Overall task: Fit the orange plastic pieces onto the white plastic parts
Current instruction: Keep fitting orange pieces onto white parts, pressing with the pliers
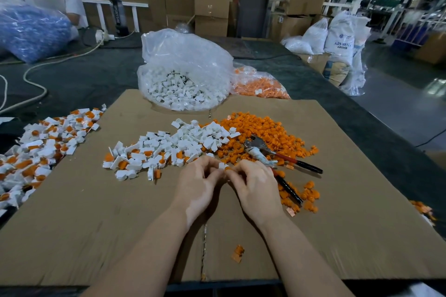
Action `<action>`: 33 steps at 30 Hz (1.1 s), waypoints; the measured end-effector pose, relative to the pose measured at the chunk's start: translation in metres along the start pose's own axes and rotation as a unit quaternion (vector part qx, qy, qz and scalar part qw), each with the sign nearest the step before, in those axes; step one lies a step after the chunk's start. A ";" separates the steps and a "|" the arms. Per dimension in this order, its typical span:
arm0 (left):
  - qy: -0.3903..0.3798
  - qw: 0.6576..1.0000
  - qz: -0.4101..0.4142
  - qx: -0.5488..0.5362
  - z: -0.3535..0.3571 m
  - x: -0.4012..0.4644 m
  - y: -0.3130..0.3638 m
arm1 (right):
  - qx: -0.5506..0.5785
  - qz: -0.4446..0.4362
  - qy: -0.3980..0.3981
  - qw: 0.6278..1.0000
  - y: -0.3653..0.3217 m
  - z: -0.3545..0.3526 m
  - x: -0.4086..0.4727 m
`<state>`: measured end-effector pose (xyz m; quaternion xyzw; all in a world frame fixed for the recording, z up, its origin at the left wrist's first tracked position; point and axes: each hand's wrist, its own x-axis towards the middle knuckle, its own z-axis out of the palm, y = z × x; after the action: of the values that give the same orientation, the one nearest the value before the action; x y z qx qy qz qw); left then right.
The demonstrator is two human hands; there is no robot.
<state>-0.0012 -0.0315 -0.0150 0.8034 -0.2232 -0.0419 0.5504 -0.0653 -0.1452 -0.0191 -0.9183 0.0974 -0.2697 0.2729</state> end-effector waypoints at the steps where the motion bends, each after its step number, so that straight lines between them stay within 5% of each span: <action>1: 0.003 1.000 -0.003 -0.005 0.000 0.000 0.001 | 0.005 -0.002 0.008 1.000 0.000 0.000 0.000; 9: -0.010 0.999 -0.010 -0.039 -0.001 0.002 -0.001 | 0.018 -0.032 0.079 0.996 -0.002 -0.002 -0.003; 16: -0.013 1.000 0.001 -0.024 -0.002 0.001 -0.004 | -0.044 -0.050 0.076 0.995 -0.003 0.002 -0.002; 33: -0.014 0.998 -0.032 -0.059 -0.002 0.002 -0.003 | 0.018 -0.082 0.039 0.996 -0.003 -0.003 -0.003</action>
<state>0.0018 -0.0298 -0.0171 0.7755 -0.2022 -0.0834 0.5922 -0.0691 -0.1432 -0.0162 -0.9070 0.0276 -0.3285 0.2620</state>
